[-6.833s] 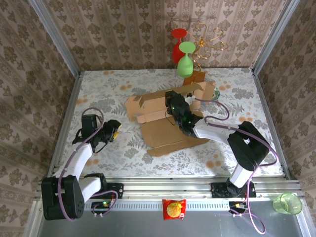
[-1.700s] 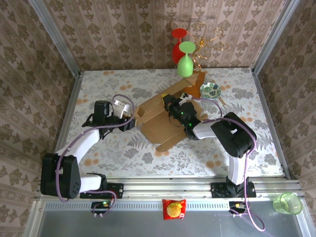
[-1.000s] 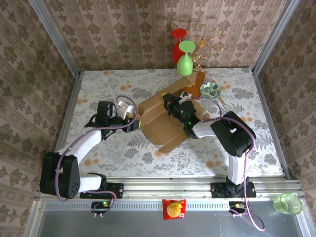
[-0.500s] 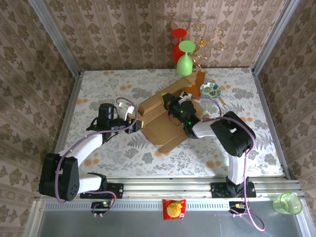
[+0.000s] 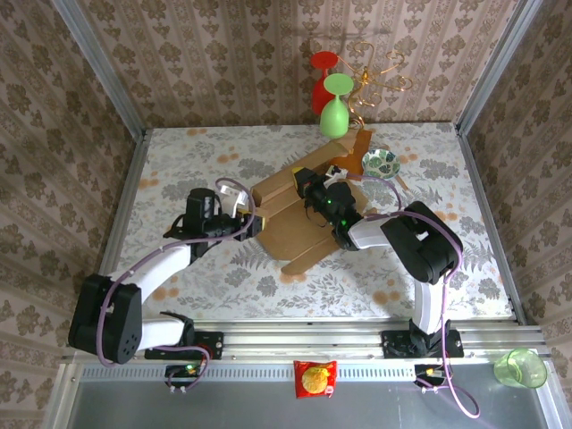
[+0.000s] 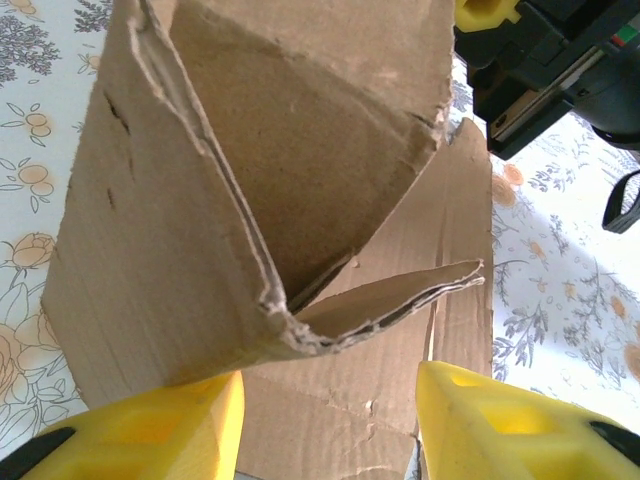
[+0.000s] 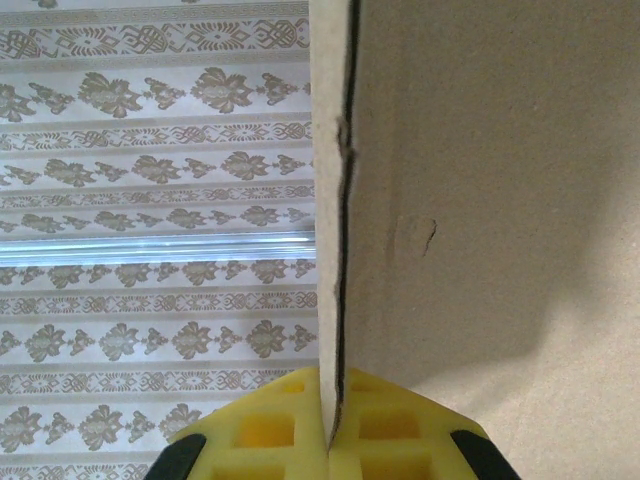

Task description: Fold the paper box

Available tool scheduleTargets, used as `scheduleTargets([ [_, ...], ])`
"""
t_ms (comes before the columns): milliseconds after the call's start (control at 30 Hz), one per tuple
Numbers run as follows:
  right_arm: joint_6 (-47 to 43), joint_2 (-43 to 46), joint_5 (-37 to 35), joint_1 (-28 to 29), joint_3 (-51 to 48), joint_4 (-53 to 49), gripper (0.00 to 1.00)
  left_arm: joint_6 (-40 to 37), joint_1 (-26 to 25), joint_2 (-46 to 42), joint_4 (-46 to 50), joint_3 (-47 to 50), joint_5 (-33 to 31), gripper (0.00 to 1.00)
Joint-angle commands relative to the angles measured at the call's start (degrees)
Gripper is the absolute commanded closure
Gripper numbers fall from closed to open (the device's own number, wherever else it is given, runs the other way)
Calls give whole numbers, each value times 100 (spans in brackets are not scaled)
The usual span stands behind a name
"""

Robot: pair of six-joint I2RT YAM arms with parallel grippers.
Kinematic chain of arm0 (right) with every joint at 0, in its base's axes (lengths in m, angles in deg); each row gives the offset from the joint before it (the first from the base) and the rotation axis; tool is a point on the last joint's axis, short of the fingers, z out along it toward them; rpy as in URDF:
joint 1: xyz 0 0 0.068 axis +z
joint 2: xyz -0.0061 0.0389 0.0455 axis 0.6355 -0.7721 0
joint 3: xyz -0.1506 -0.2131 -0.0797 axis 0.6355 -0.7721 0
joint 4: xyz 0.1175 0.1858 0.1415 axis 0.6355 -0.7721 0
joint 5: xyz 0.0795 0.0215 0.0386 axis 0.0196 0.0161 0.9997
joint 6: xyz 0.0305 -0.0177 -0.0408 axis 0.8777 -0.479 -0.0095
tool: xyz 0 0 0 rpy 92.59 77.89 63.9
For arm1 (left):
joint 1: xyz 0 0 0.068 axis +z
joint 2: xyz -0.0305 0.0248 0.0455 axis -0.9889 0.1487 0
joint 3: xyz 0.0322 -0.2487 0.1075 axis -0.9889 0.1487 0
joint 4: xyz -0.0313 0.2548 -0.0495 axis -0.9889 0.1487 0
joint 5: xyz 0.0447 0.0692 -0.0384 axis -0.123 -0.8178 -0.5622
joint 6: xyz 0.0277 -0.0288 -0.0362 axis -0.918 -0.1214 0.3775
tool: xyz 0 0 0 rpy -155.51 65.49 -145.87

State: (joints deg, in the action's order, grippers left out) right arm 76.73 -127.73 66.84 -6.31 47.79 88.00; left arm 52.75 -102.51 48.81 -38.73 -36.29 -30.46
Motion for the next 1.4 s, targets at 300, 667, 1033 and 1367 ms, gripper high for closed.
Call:
scheduleTargets([
  [300,22,-156,-138,95,36,-62,100,455,-107,219,-883,77,-1040,50],
  [667,82,-231,-335,248,308,-324,100,564,-118,474,-1049,-77,-813,50],
  [1033,403,240,-1561,882,525,-1596,100,734,317,-497,-328,183,-818,48],
  [1367,549,683,-1932,1036,1017,-4102,100,254,1253,-1233,644,236,681,46],
])
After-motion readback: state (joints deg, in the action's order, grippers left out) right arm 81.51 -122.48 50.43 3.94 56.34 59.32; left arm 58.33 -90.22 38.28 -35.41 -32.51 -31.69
